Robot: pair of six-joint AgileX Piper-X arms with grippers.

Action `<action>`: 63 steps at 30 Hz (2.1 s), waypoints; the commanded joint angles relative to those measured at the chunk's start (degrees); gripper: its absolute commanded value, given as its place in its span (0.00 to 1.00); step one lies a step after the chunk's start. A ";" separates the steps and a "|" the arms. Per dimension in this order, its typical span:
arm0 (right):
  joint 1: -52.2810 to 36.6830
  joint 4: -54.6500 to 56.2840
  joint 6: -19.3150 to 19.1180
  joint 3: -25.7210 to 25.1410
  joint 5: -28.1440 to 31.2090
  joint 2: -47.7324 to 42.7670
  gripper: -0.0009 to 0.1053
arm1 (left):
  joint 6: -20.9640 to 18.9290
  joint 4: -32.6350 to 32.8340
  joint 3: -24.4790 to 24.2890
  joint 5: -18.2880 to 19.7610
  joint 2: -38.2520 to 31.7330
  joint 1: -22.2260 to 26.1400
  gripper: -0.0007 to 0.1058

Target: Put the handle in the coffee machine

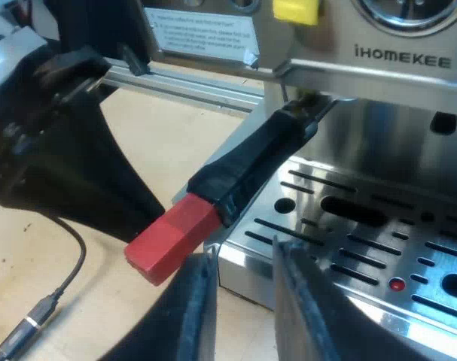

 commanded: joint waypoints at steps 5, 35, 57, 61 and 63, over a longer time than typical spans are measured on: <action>-0.09 -0.29 -0.18 -0.26 -0.02 -0.39 0.22 | -0.53 -2.20 -0.01 4.63 -0.31 -7.20 0.01; -1.12 9.40 -0.18 -3.43 -0.38 -0.39 0.60 | -3.15 2.28 -4.03 -1.48 -9.16 13.20 0.77; -39.98 46.07 -5.39 -26.19 -12.38 -5.86 0.60 | -25.79 -2.91 -19.77 -8.35 -18.53 18.35 0.78; -47.73 47.17 -7.15 -25.99 -13.56 -8.48 0.60 | -25.80 -3.05 -19.44 -9.08 -25.84 18.35 0.78; -49.11 47.17 -7.26 -25.95 -13.72 -8.80 0.60 | -25.35 -3.05 -18.76 -10.73 -28.50 18.35 0.78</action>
